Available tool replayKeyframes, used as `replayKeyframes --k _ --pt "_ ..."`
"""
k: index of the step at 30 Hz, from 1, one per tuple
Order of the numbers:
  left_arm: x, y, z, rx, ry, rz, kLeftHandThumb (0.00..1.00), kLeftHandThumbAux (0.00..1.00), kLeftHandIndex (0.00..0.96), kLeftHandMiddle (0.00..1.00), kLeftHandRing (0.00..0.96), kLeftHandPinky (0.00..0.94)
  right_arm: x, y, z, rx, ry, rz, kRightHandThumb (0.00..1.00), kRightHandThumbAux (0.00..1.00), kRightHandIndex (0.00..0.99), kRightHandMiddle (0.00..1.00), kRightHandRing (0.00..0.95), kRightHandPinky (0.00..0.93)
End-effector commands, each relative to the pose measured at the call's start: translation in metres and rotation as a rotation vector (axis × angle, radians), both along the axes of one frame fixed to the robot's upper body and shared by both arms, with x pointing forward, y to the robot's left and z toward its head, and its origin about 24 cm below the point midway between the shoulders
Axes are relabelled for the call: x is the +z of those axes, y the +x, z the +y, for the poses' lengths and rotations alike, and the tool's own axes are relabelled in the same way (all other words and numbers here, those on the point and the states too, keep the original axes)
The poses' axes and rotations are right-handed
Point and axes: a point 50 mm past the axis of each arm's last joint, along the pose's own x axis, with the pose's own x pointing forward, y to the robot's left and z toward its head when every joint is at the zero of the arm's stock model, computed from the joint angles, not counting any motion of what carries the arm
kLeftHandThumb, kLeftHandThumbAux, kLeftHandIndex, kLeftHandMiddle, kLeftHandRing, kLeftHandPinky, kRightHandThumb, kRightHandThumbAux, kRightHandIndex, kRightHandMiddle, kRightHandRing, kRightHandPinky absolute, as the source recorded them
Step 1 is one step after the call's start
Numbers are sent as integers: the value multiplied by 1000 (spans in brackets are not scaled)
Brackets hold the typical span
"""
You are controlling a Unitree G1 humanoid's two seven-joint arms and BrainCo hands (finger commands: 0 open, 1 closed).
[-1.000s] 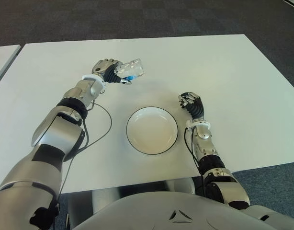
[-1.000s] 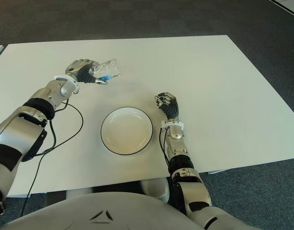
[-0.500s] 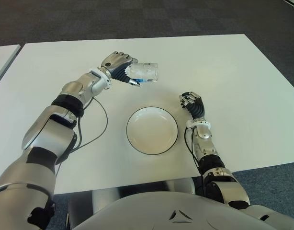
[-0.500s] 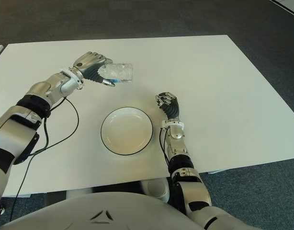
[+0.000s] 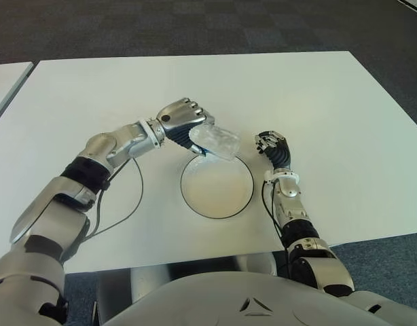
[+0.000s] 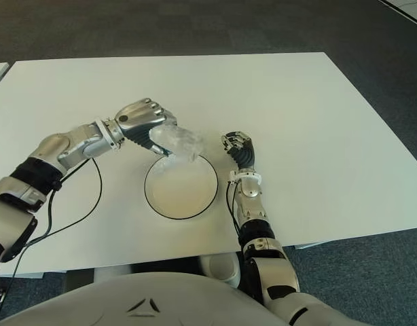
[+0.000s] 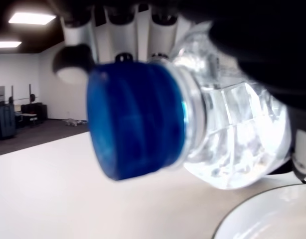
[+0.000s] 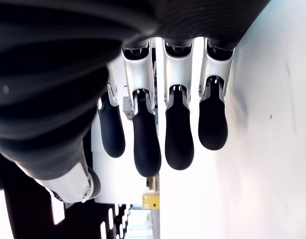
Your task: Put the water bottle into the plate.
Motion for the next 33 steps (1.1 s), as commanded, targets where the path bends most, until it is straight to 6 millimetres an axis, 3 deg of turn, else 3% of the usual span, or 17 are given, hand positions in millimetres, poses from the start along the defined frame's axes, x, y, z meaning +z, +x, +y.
replayKeyframes --k 1,5,15,33 --pt "-18 -17 -11 -88 55 -3 852 669 399 546 872 875 -10 -5 1 -1 -2 51 707 728 434 607 619 631" --pt "-38 -29 -17 -148 77 -28 851 669 398 546 868 875 -9 -5 0 -1 -4 45 708 728 434 613 624 639" --pt "-66 -52 -24 -240 152 -80 851 669 399 550 870 887 -9 -6 -1 1 -1 34 708 729 434 614 628 643" --pt "-77 -66 -30 -321 211 -135 851 668 402 557 871 885 -10 -6 -1 -4 -5 52 708 729 434 595 619 630"
